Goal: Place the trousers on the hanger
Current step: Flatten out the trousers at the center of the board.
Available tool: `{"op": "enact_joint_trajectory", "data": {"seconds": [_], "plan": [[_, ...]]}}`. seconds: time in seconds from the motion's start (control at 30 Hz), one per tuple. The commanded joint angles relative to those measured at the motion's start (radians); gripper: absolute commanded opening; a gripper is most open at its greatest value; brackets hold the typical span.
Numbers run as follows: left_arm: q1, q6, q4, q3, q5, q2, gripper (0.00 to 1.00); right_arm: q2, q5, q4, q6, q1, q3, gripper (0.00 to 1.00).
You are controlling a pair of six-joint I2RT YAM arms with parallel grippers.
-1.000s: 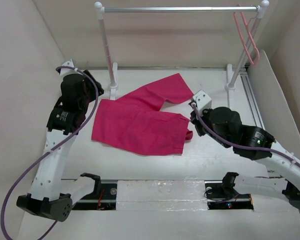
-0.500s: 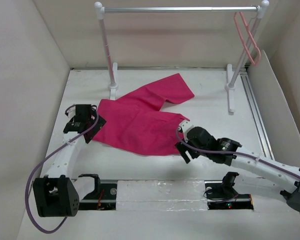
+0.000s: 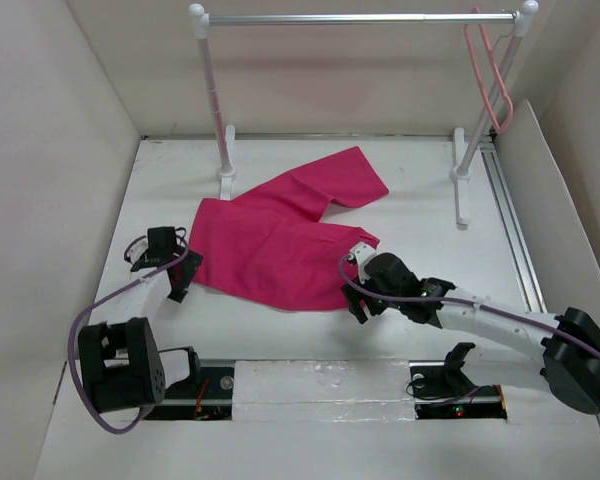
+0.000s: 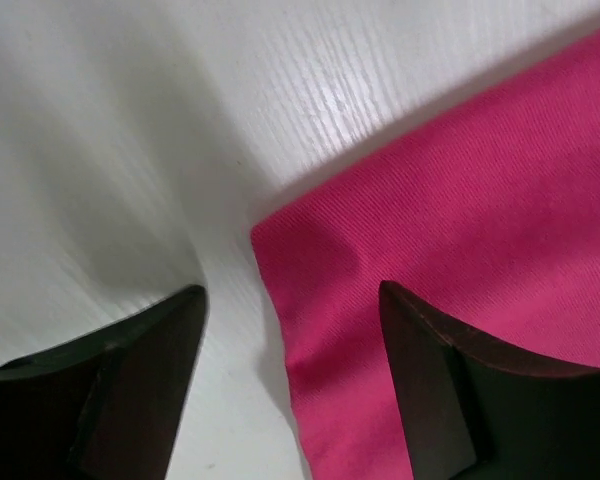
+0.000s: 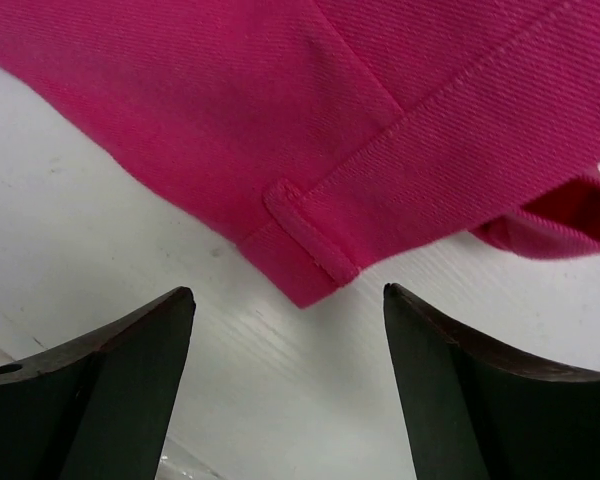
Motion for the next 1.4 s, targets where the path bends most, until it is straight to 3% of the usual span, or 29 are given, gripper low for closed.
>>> {"op": "enact_joint_trajectory", "data": {"seconds": [0.0,0.17,0.23,0.27,0.3,0.37,0.4,0.43,0.57,0.6,0.7,0.73,0.8,0.83,0.93,0.97,1.03,1.1,1.17,1.23,1.37], "plan": [[0.005,-0.033,0.112,-0.031,-0.002,0.086,0.68,0.041,-0.05,0.154,-0.016,-0.008,-0.012,0.8],[0.005,-0.039,0.203,-0.019,-0.003,0.183,0.58,0.092,-0.032,0.223,0.022,-0.008,-0.055,0.76],[0.005,-0.042,0.232,-0.014,-0.012,0.201,0.47,0.142,-0.036,0.259,0.022,-0.019,-0.069,0.65],[0.005,-0.042,0.232,-0.014,-0.012,0.201,0.47,0.142,-0.035,0.263,0.022,-0.019,-0.069,0.65],[0.005,-0.028,0.249,-0.013,-0.012,0.203,0.35,0.159,-0.029,0.263,0.022,-0.019,-0.064,0.42],[0.005,-0.022,0.247,-0.004,-0.021,0.2,0.16,0.182,0.016,0.226,0.019,-0.019,-0.043,0.18],[0.005,-0.017,0.229,0.004,-0.031,0.194,0.0,0.181,0.036,0.195,0.019,-0.008,-0.008,0.03],[0.005,-0.013,0.209,0.03,-0.05,0.186,0.0,0.17,0.051,0.165,0.015,0.012,0.013,0.0],[0.005,0.028,0.081,0.154,-0.1,0.051,0.0,-0.035,0.21,-0.137,-0.042,0.121,0.196,0.0],[0.005,0.039,0.039,0.186,-0.113,-0.049,0.0,-0.072,0.231,-0.194,-0.053,0.138,0.247,0.0],[0.005,0.088,0.002,0.349,-0.172,-0.246,0.0,-0.176,0.297,-0.389,-0.09,0.194,0.483,0.0],[0.005,0.093,-0.022,0.465,-0.193,-0.269,0.0,-0.187,0.307,-0.433,-0.1,0.195,0.625,0.0],[-0.006,0.098,-0.106,0.617,-0.216,-0.268,0.0,-0.188,0.33,-0.556,-0.159,0.231,0.776,0.0],[-0.006,0.102,-0.108,0.738,-0.216,-0.271,0.0,-0.178,0.335,-0.585,-0.18,0.242,0.928,0.0],[-0.006,0.147,-0.079,0.96,-0.218,-0.282,0.0,-0.122,0.334,-0.678,-0.287,0.271,1.187,0.0],[-0.026,0.194,-0.088,1.033,-0.23,-0.268,0.0,-0.1,0.311,-0.711,-0.33,0.271,1.362,0.0],[-0.084,0.251,-0.113,1.234,-0.283,-0.207,0.0,-0.032,0.286,-0.742,-0.364,0.271,1.535,0.0],[-0.125,0.339,-0.072,1.306,-0.287,-0.149,0.0,0.007,0.265,-0.771,-0.378,0.271,1.722,0.0],[-0.141,0.366,-0.07,1.371,-0.269,-0.107,0.0,0.039,0.267,-0.777,-0.369,0.271,1.781,0.0],[-0.141,0.372,-0.038,1.328,-0.185,-0.072,0.0,0.041,0.284,-0.777,-0.349,0.271,1.769,0.0],[-0.141,0.378,-0.01,1.204,-0.022,0.011,0.0,0.006,0.367,-0.767,-0.308,0.21,1.559,0.0]]}}
